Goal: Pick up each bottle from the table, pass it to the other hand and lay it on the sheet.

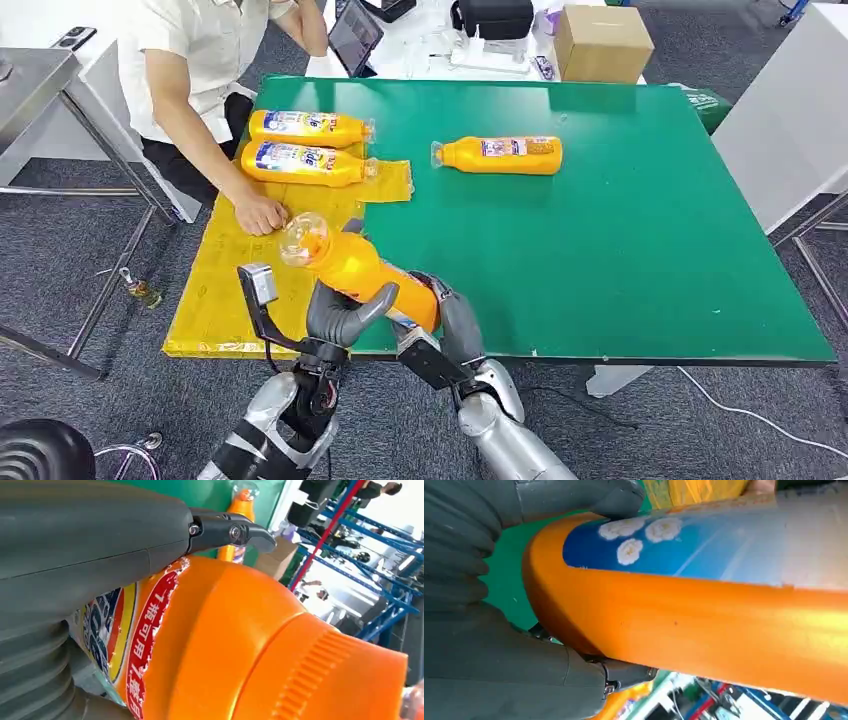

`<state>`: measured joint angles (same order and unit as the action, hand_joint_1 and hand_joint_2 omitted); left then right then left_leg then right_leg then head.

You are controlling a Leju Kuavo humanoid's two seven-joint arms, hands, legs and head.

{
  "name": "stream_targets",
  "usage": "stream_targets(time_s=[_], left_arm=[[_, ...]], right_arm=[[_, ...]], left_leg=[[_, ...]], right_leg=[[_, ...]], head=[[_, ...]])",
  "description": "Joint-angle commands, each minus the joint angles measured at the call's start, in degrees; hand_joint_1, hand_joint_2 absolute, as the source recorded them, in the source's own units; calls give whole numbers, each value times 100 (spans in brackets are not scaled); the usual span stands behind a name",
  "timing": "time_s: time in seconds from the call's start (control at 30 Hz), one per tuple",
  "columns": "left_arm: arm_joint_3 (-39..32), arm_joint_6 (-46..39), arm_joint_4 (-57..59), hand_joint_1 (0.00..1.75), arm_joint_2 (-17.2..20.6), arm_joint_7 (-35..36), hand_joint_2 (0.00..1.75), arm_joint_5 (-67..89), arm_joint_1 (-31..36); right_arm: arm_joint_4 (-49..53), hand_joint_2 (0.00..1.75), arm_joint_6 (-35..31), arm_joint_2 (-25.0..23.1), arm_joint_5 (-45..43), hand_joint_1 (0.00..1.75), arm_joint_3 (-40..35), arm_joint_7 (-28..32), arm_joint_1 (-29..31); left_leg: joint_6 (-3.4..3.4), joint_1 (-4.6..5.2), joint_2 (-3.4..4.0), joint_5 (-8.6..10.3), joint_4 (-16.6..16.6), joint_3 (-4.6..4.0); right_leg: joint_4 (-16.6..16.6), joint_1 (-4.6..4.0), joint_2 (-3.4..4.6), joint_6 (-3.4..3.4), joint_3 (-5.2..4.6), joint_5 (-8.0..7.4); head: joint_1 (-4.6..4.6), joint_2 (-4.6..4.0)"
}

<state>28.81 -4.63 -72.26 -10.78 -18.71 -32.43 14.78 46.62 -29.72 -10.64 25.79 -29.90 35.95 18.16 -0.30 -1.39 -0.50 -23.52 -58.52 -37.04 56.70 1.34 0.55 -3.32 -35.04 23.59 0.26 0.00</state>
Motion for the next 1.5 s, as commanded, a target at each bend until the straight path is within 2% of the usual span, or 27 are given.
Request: stream_targets(time_s=[0.03,0.2,0.23,0.27,0.3,0.33,0.37,0.4,0.47,0.5,0.53,0.57,0.6,0.63,0.7,0.8,0.83,0.87,0.97,1.0,1.07,1.23,1.37,1.43,1.5], left_arm=[[202,227,1077,175,106,361,175,-224,556],[202,227,1077,175,106,361,175,-224,556],[262,225,1126,175,134,395,175,-190,592],[239,240,1184,175,111,420,175,-257,597],[252,259,1230,175,119,434,175,-277,617],[248,285,1239,175,130,411,175,-295,606],[248,299,1239,175,137,396,175,-298,608],[254,262,1190,175,164,292,175,-211,613],[196,141,1049,175,213,225,175,-108,604],[159,0,919,175,280,164,175,40,593],[102,-119,787,175,363,112,175,185,581],[57,-178,675,175,440,95,175,282,556],[-7,-294,552,175,533,58,175,462,529],[-178,-292,348,175,611,54,175,587,445],[-284,-222,227,175,660,134,175,630,396],[-484,-338,-12,175,737,40,175,1107,296],[-504,-377,-43,175,753,29,175,1188,286],[-528,-842,-123,175,889,-60,175,1948,303],[-385,-2052,239,175,1125,-146,175,4079,581],[-452,-2100,422,175,1088,-23,175,4481,658],[-452,-2100,422,175,1088,-23,175,4481,658],[-452,-2100,422,175,1088,-23,175,4481,658],[-315,-2362,1027,175,1008,224,175,5759,1052],[-83,-2763,1457,175,1069,674,175,7015,1387],[75,-2668,1866,175,1118,1254,175,7922,1666]], right_arm=[[-390,175,-324,3,121,101,-512,42,300],[-390,175,-324,3,121,101,-512,42,300],[-364,175,-321,11,76,52,-509,53,288],[-316,175,-327,20,43,31,-528,80,271],[-257,175,-365,18,6,0,-526,98,242],[-216,175,-426,20,17,0,-541,117,194],[-191,0,-465,33,36,0,-559,123,172],[-150,0,-479,38,-47,0,-532,157,117],[-122,0,-658,58,-43,0,-512,221,46],[-127,0,-804,62,-43,0,-475,249,2],[-136,0,-958,74,-36,0,-422,258,-42],[-137,0,-1028,87,-45,0,-385,273,-76],[-129,0,-1013,85,-167,0,-274,251,-130],[17,0,-1028,39,63,0,189,320,-280],[-27,0,-1028,28,76,0,242,391,-302],[468,0,-1028,-311,970,0,1640,405,-648],[551,0,-1028,-350,1119,0,1797,405,-692],[1002,0,-1028,-506,1386,0,2423,405,-872],[1671,0,-1028,-633,1844,0,3017,405,-1050],[1792,0,-1028,-684,1871,0,3174,405,-1067],[1792,0,-1028,-684,1871,0,3174,405,-1067],[1792,0,-1028,-684,1871,0,3174,405,-1067],[2106,0,-1028,-797,1752,0,3476,405,-1045],[2059,0,-1028,-749,1534,0,3312,405,-998],[1917,0,-1028,-759,1576,0,3253,405,-963]], left_leg=[[7,2,2,-5,6,20],[7,1,10,-9,6,27],[6,1,7,-6,5,20],[5,1,4,-4,5,14],[7,1,6,-8,6,26],[11,1,8,-14,7,43],[5,1,4,-4,5,16],[9,1,8,-10,7,33],[6,2,6,-5,5,14],[13,0,14,-18,8,51],[8,2,9,-9,5,23],[10,1,14,-15,6,41],[8,1,10,-10,6,28],[6,1,12,-8,7,21],[7,2,19,-12,9,32],[6,-1,10,-11,2,23],[5,3,5,-6,5,16],[4,1,0,-2,3,4],[5,3,5,-6,3,10],[8,0,3,-13,-1,24],[5,2,-8,0,3,2],[8,1,-3,-5,4,15],[5,0,-12,-3,2,10],[6,-1,-20,1,3,9],[8,-1,-15,-4,2,21]], right_leg=[[-5,-2,-5,10,21,5],[-6,-4,3,14,26,6],[-5,-2,2,11,19,4],[-4,-2,-1,9,15,3],[-5,-4,-1,14,26,6],[-7,-5,-3,19,43,12],[-5,-2,-1,9,16,3],[-7,-4,0,15,32,7],[-5,-1,2,9,15,3],[-9,-7,3,22,51,13],[-4,-2,2,12,22,6],[-6,-5,5,19,39,11],[-4,-4,2,15,27,8],[-5,-3,6,12,19,4],[-5,-3,11,17,27,7],[0,-6,3,17,19,9],[0,-1,-1,13,9,7],[0,-1,-4,9,0,4],[4,0,-1,13,6,7],[6,-5,-5,19,21,14],[3,0,-14,10,2,5],[-1,-2,-10,12,16,7],[2,-3,-19,12,11,8],[1,-3,-27,13,12,7],[0,-4,-23,15,23,9]], head=[[0,0],[-2,0],[0,0],[0,0],[-2,0],[-2,0],[0,0],[-2,0],[0,0],[0,0],[0,0],[0,0],[0,0],[0,0],[0,0],[-4,0],[-2,0],[2,0],[0,0],[0,0],[0,0],[2,0],[0,0],[2,0],[-2,0]])
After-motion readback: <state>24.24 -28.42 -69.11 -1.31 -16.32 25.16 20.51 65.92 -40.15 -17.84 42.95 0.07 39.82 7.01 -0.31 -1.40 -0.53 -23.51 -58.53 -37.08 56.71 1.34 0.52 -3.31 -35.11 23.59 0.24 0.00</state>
